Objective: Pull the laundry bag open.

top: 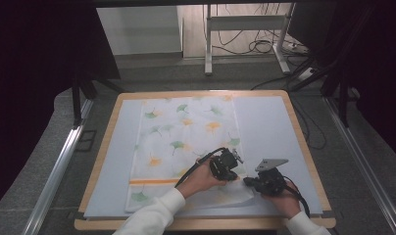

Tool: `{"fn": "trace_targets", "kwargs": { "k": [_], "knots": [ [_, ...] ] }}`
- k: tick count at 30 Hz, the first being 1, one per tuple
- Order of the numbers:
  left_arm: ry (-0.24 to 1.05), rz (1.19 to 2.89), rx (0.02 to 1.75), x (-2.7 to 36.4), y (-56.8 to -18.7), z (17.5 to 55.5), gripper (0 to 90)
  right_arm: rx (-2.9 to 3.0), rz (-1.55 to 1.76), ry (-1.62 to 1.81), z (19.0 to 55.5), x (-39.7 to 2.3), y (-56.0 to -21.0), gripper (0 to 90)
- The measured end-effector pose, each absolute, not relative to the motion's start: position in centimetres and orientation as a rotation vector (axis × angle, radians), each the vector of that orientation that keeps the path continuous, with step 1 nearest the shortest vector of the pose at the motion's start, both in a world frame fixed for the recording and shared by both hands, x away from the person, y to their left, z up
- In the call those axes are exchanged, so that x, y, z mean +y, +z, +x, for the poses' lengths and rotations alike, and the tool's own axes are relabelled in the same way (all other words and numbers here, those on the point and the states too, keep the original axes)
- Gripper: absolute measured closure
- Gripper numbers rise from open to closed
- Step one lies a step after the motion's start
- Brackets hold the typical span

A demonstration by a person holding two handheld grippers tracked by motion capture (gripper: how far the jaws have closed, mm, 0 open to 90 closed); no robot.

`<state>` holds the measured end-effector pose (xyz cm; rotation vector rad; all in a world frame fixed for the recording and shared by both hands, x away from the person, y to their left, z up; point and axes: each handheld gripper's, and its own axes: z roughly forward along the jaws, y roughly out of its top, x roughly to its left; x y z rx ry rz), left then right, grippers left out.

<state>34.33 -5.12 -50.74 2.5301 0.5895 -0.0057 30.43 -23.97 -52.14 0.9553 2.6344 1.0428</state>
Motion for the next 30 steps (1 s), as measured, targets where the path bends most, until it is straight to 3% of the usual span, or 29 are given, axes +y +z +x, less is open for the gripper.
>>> {"fn": "trace_targets", "kwargs": {
  "k": [30],
  "knots": [
    [0.006, 2.527, 0.638, -2.9, -50.8, 33.8, 90.0, 2.636, 0.951, 1.039, 30.4, -24.0, -52.1, 89.9]
  ]
}}
